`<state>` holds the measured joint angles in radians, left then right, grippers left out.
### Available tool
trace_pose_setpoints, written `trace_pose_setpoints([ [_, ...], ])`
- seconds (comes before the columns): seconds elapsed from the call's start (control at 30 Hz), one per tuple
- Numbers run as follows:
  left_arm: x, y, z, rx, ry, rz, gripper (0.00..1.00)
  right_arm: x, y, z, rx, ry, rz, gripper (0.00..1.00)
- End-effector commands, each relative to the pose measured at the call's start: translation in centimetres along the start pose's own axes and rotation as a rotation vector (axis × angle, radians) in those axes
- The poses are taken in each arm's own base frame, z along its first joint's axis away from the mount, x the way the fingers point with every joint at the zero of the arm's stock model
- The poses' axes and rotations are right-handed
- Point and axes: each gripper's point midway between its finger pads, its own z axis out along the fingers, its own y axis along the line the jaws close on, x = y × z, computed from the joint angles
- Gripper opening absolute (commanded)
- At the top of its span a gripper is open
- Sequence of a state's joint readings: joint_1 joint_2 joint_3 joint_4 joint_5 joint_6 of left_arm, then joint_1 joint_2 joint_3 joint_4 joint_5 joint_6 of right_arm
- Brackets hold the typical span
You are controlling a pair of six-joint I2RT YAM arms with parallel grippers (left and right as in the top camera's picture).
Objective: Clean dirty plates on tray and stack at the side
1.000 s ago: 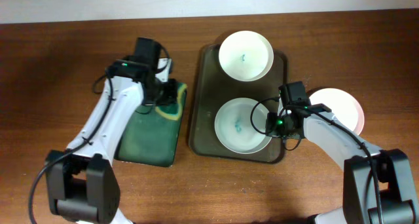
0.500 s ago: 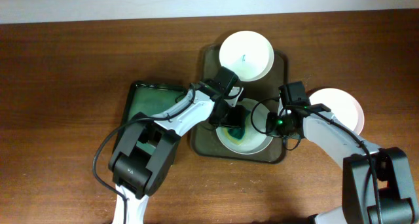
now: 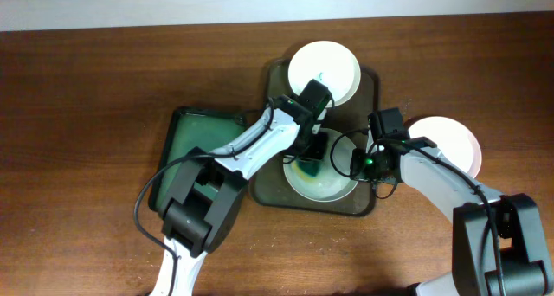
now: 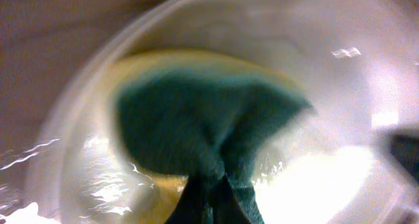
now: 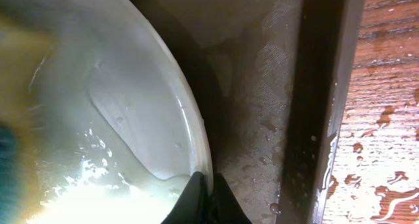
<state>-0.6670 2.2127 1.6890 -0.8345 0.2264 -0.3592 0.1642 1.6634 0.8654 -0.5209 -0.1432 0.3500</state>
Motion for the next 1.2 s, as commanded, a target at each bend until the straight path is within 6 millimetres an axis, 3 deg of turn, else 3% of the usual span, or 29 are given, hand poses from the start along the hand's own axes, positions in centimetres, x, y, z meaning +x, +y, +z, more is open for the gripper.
trace_pose_setpoints([
  [0.0, 3.2, -9.4, 0.9, 0.519, 0.168, 0.141, 0.00, 1.8, -1.1, 1.3, 0.042, 0.060, 0.004, 0.04],
  [0.07, 3.7, -10.1, 0.5, 0.565, 0.185, 0.155, 0.00, 1.8, -1.1, 1.3, 0.042, 0.061, 0.005, 0.04],
  [0.17, 3.0, -7.5, 1.4, 0.443, 0.165, 0.125, 0.00, 1.8, -1.1, 1.3, 0.042, 0.060, 0.004, 0.04],
  [0.23, 2.4, -0.6, 2.6, 0.117, 0.140, 0.066, 0.00, 1.8, -1.1, 1.3, 0.042, 0.060, 0.004, 0.04],
  [0.3, 2.1, 5.4, 2.0, -0.168, 0.122, -0.006, 0.00, 1.8, -1.1, 1.3, 0.042, 0.060, 0.004, 0.04],
  [0.37, 1.7, 9.8, -0.1, -0.386, 0.100, -0.039, 0.00, 1.8, -1.1, 1.3, 0.042, 0.060, 0.004, 0.04],
  [0.4, 1.5, 10.8, -0.8, -0.441, 0.091, -0.051, 0.00, 1.8, -1.1, 1.3, 0.042, 0.060, 0.004, 0.04],
  [0.53, 0.0, 12.6, -4.5, -0.603, 0.050, -0.035, 0.00, 1.9, -1.1, 1.3, 0.044, 0.064, 0.005, 0.04],
  [0.67, -1.1, 10.8, -7.8, -0.570, 0.039, -0.036, 0.00, 1.9, -1.1, 1.3, 0.044, 0.064, 0.005, 0.04],
  [0.77, -1.7, 10.1, -11.8, -0.534, 0.019, -0.056, 0.00, 1.9, -1.1, 1.3, 0.044, 0.063, 0.004, 0.05],
  [0.83, -1.5, 11.2, -14.4, -0.538, -0.003, -0.089, 0.00, 1.9, -1.1, 1.3, 0.044, 0.062, 0.002, 0.04],
  [0.87, -1.2, 12.9, -15.9, -0.553, -0.004, -0.128, 0.00, 1.7, -1.0, 1.3, 0.041, 0.056, -0.016, 0.04],
  [0.97, -0.3, 16.5, -16.3, -0.569, 0.039, -0.213, 0.00, 1.2, -0.8, 0.8, 0.037, 0.047, -0.048, 0.04],
  [1.0, 0.6, 18.5, -15.8, -0.565, 0.076, -0.262, 0.00, 0.4, -0.6, -0.3, 0.046, 0.031, -0.083, 0.04],
  [1.07, 1.9, 20.5, -13.6, -0.498, 0.127, -0.312, 0.00, -1.9, -0.9, -3.7, 0.118, -0.048, -0.088, 0.04],
  [1.17, 2.7, 21.0, -10.4, -0.310, 0.155, -0.323, 0.00, -4.0, -0.9, -7.9, 0.169, -0.155, -0.090, 0.04],
])
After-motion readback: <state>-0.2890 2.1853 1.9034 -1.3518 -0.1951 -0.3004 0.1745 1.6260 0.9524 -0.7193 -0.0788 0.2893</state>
